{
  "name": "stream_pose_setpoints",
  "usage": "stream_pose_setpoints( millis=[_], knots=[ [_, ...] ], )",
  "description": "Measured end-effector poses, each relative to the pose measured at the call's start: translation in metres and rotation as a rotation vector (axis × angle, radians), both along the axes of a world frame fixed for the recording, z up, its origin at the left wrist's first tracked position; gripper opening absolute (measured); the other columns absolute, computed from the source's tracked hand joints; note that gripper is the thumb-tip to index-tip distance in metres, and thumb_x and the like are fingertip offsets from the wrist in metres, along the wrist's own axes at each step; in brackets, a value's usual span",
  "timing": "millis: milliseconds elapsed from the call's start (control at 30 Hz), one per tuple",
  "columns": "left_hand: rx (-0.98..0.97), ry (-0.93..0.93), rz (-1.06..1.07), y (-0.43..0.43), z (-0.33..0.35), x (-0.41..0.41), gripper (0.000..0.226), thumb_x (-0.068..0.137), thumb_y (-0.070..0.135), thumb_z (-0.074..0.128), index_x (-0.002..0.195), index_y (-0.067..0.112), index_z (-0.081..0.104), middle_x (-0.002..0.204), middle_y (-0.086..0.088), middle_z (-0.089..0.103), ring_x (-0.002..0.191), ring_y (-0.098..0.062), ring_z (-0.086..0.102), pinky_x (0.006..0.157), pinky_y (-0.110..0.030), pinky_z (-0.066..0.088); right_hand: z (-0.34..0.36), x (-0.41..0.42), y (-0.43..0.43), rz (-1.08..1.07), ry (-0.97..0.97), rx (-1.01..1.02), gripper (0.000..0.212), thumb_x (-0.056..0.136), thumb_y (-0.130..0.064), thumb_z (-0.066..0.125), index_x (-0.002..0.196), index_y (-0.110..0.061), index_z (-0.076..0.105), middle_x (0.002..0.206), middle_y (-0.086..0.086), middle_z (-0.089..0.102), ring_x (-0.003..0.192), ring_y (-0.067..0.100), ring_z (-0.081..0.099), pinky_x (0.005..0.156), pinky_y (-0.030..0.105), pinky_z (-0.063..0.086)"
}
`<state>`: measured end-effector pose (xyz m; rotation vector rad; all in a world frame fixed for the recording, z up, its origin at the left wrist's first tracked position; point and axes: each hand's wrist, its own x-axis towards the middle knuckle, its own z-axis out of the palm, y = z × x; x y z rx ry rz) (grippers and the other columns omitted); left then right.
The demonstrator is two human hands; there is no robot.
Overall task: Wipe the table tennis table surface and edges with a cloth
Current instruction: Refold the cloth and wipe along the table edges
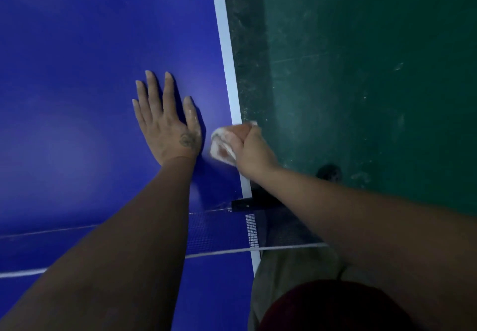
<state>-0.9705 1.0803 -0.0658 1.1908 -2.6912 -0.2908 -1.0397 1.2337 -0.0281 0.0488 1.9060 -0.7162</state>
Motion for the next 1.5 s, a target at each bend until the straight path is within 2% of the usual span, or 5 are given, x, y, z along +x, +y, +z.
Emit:
stream_pose_setpoints(
  millis=[167, 433, 933, 1167, 1500],
  knots=[
    [0.032, -0.025, 0.020, 0.001, 0.003, 0.000, 0.054, 0.117, 0.040, 0.038, 0.169, 0.023, 0.041, 0.180, -0.008, 0.026, 0.169, -0.031, 0.018, 0.137, -0.050, 0.012, 0.000, -0.090, -0.058, -0.059, 0.054, -0.038, 0.069, 0.111, -0.056, 0.047, 0.155, -0.005, 0.036, 0.154, 0.017, 0.056, 0.134, 0.035, 0.059, 0.102, 0.037, 0.048],
    [0.029, -0.132, 0.388, 0.018, 0.004, -0.040, 0.064, 0.112, 0.054, 0.031, 0.174, 0.037, 0.025, 0.184, 0.000, 0.013, 0.170, -0.025, 0.007, 0.137, -0.052, 0.005, -0.002, -0.063, -0.023, 0.074, -0.053, -0.061, 0.080, 0.109, -0.052, 0.055, 0.163, -0.002, 0.025, 0.161, 0.017, 0.049, 0.145, 0.037, 0.051, 0.120, 0.047, 0.041],
    [-0.007, -0.083, 0.410, 0.013, -0.004, -0.042, 0.058, 0.114, 0.051, 0.039, 0.170, 0.036, 0.037, 0.182, -0.001, 0.021, 0.170, -0.027, 0.014, 0.137, -0.052, 0.010, -0.016, -0.172, -0.130, -0.029, 0.083, -0.046, 0.084, 0.109, -0.062, 0.046, 0.163, -0.005, 0.018, 0.165, 0.017, 0.039, 0.125, 0.037, 0.058, 0.084, 0.037, 0.034],
    [-0.023, -0.065, 0.401, 0.016, -0.002, -0.044, 0.056, 0.115, 0.048, 0.042, 0.170, 0.034, 0.039, 0.182, -0.004, 0.023, 0.169, -0.029, 0.016, 0.137, -0.053, 0.011, -0.010, -0.105, -0.060, 0.220, 0.092, -0.032, 0.098, 0.104, -0.072, 0.042, 0.168, -0.005, 0.006, 0.165, 0.018, 0.042, 0.137, 0.041, 0.057, 0.101, 0.045, 0.046],
    [-0.009, -0.076, 0.385, 0.013, 0.002, -0.046, 0.057, 0.115, 0.045, 0.044, 0.170, 0.031, 0.040, 0.181, -0.006, 0.023, 0.169, -0.031, 0.016, 0.137, -0.054, 0.011, -0.017, -0.217, -0.155, -0.019, 0.019, -0.107, 0.092, 0.104, -0.064, 0.056, 0.159, 0.001, 0.022, 0.153, 0.015, 0.053, 0.133, 0.033, 0.059, 0.102, 0.039, 0.047]
  ],
)
